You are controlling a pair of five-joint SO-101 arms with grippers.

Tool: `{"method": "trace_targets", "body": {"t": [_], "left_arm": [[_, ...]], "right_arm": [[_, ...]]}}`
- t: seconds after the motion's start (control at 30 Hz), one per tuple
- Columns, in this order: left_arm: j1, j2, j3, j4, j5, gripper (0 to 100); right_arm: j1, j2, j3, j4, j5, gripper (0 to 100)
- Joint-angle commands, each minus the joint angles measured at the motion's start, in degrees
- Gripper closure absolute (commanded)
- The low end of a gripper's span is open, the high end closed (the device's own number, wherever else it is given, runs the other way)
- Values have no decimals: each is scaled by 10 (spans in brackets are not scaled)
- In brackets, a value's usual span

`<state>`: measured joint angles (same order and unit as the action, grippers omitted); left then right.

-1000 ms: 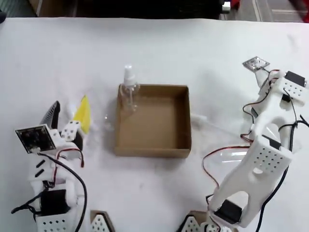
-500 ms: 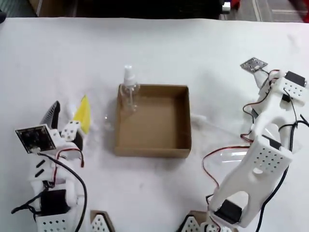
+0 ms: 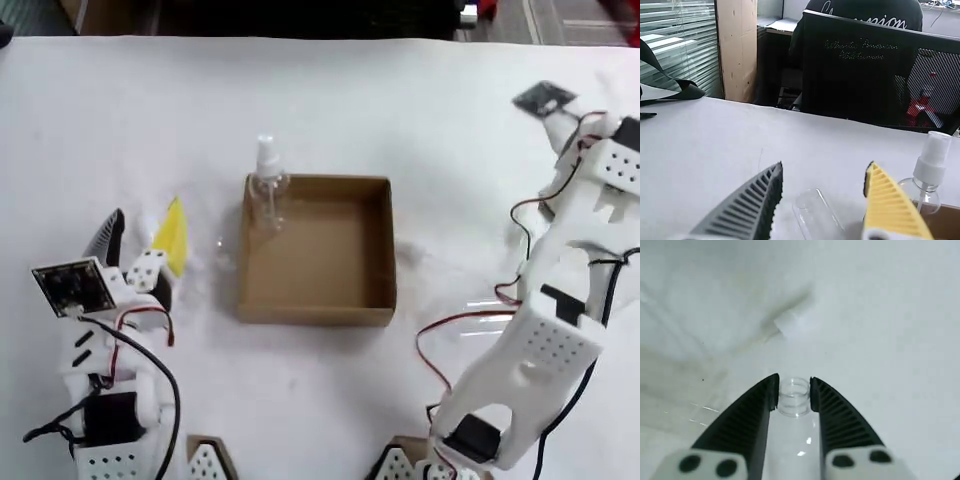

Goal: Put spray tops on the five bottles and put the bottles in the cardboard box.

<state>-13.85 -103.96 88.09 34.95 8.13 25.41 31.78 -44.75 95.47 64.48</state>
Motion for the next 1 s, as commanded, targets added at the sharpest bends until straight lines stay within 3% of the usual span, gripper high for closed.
{"method": "trace_targets", "body": {"t": [0.0,0.53,0.8,0.97], "left_arm": [[6,-7,-6,-17,3,752],[5,-7,-9,-17,3,752],[5,-7,-11,-17,3,752],[7,-7,-62,42,4,751]], "right_arm": [[-15,-94,-45,30,-12,982],[-122,-305,-43,31,-276,982],[-183,-419,-42,32,-372,982],[-229,-513,11,31,-437,982]]}}
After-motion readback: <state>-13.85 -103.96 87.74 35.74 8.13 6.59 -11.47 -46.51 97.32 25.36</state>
